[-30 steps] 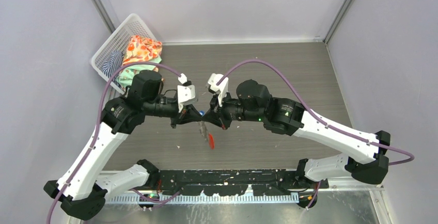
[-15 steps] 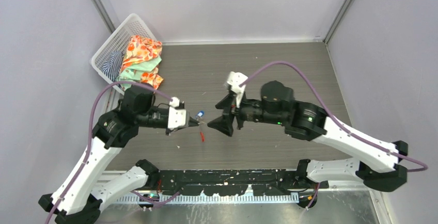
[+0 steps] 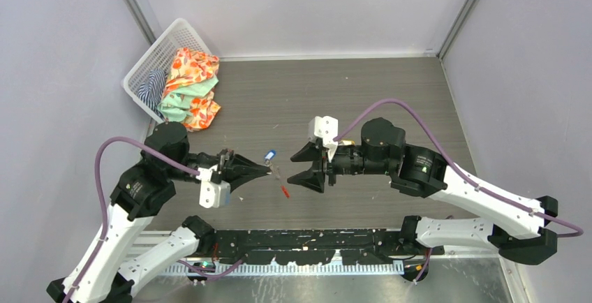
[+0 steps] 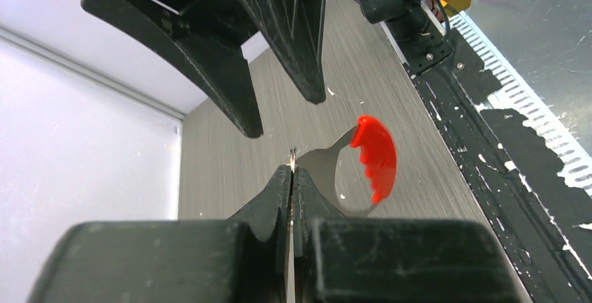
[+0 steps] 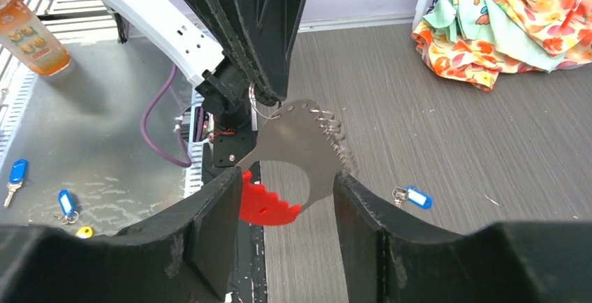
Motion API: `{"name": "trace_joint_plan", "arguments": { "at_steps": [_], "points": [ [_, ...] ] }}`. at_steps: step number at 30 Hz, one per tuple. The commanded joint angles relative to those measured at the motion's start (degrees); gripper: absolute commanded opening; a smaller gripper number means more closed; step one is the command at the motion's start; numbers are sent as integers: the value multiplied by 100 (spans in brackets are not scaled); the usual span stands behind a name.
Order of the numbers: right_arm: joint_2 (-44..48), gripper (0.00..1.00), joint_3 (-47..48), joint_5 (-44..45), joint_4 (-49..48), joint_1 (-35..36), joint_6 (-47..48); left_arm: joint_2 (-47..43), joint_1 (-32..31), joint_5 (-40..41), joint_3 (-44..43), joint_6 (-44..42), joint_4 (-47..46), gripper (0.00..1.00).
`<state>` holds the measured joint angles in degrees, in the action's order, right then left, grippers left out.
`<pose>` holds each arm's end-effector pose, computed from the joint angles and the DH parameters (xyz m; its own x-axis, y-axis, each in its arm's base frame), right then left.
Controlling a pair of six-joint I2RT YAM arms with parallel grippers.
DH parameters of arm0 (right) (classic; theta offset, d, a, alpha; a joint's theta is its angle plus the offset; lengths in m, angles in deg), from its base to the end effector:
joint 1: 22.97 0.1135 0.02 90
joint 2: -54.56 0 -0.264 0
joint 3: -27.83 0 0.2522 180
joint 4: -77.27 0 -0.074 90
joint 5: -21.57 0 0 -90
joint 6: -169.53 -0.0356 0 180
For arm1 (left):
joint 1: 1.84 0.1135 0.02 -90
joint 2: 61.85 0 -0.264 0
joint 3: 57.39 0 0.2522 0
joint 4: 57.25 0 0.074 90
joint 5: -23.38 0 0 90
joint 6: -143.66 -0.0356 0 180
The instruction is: Put the keys on the keyring
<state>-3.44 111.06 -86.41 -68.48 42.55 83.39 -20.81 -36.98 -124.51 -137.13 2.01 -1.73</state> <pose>0.0790 0.2000 0.4280 0.0020 -0.1502 -0.9887 -0.9941 0.1068 -0.0182 0.0699 -0.0860 0.4176 0.6131 0.0782 -0.7861 0.7868 -0.1505 0.5986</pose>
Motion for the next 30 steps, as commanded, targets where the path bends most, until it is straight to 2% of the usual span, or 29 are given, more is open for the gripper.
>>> {"name": "trace_joint_plan", "arguments": {
  "at_steps": [1,4,9,12,20,30],
  "points": [
    [38,54,157,-205,-575,16,193,12,-12,-538,-241,-32,-542,0],
    [66,53,143,-268,-757,17,182,25,-11,-635,-222,450,-880,0],
    [21,47,146,-374,-964,19,112,-8,-12,-840,-10,1620,-2000,0],
    [7,45,148,-414,-1067,14,98,-71,-14,-700,229,2521,-2879,0],
    [233,36,40,-345,-1555,14,-30,12,-16,-348,449,4343,-4390,0],
    [295,27,3,-143,-1850,15,-116,103,-11,-57,607,5126,-4622,0]
  ]
}}
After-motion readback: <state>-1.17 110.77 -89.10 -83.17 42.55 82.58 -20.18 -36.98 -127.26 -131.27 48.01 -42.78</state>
